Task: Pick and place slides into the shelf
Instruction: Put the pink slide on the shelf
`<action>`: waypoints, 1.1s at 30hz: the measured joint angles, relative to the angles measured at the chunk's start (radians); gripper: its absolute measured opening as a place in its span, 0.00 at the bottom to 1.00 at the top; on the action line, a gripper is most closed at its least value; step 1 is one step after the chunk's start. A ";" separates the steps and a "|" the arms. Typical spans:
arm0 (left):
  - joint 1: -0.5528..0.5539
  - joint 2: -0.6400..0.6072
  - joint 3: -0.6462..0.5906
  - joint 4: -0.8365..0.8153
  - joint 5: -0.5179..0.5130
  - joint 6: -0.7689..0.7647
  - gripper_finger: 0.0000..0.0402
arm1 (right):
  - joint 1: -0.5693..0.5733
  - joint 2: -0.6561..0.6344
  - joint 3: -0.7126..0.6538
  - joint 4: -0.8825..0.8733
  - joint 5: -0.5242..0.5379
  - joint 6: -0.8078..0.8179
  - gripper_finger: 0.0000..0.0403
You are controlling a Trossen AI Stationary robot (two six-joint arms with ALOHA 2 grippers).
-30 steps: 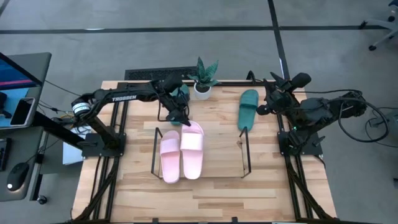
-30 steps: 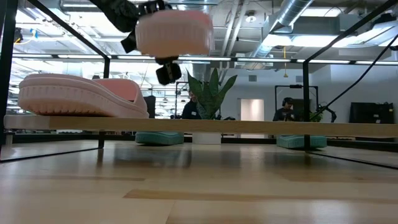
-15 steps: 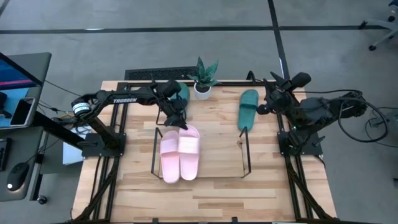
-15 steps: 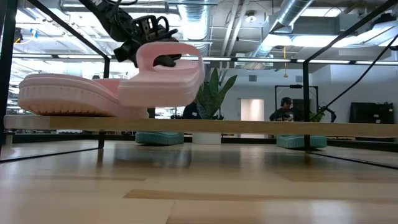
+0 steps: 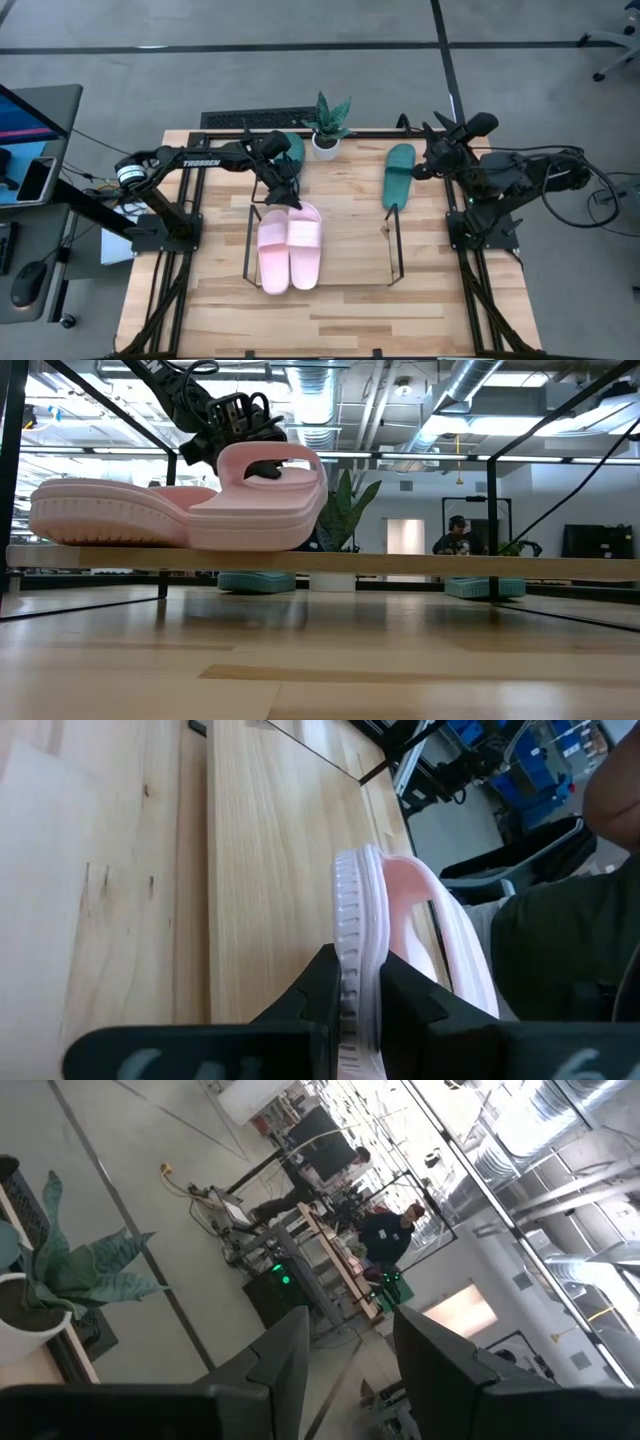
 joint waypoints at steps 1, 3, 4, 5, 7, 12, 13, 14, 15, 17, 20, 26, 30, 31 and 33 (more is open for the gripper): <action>0.000 0.000 0.000 0.000 -0.005 0.004 0.06 | -0.003 0.000 0.000 0.000 0.000 0.000 0.34; 0.000 0.000 0.000 0.000 -0.021 0.010 0.06 | -0.003 0.000 0.000 0.000 -0.001 0.000 0.34; 0.000 0.000 0.000 -0.001 -0.025 0.010 0.06 | -0.002 0.000 0.000 0.000 -0.001 0.000 0.34; 0.000 0.000 0.000 -0.001 -0.026 0.011 0.06 | -0.002 0.000 0.000 0.000 -0.003 0.000 0.34; 0.000 0.000 0.000 -0.001 -0.026 0.024 0.06 | -0.002 0.000 0.000 0.000 -0.004 0.000 0.34; -0.001 0.000 0.000 -0.015 -0.045 0.051 0.13 | -0.002 0.000 0.000 0.000 -0.003 0.000 0.34; -0.001 0.000 0.000 -0.022 -0.047 0.060 0.14 | -0.002 0.000 0.000 0.000 -0.003 0.000 0.34; -0.001 0.000 0.000 -0.029 -0.048 0.067 0.14 | -0.002 0.000 0.000 0.000 -0.003 0.000 0.34; -0.001 0.000 0.000 -0.036 -0.049 0.074 0.15 | -0.002 0.000 0.000 0.000 -0.003 0.000 0.34; -0.001 0.000 0.000 -0.044 -0.055 0.084 0.14 | -0.002 0.000 0.000 0.000 -0.003 0.000 0.34; -0.001 0.000 0.000 -0.045 -0.069 0.089 0.14 | -0.002 0.000 0.000 0.000 -0.003 0.000 0.34; -0.017 0.000 0.000 -0.059 -0.132 0.107 0.14 | -0.002 0.000 0.000 0.000 -0.002 0.000 0.34; -0.034 0.000 0.000 -0.074 -0.161 0.133 0.15 | -0.002 0.000 0.000 0.000 -0.002 0.000 0.34; -0.036 0.000 0.000 -0.074 -0.168 0.138 0.15 | -0.002 0.000 0.000 0.000 -0.002 0.000 0.34; -0.037 0.000 0.000 -0.076 -0.182 0.143 0.15 | -0.002 0.000 0.000 0.000 -0.002 -0.001 0.34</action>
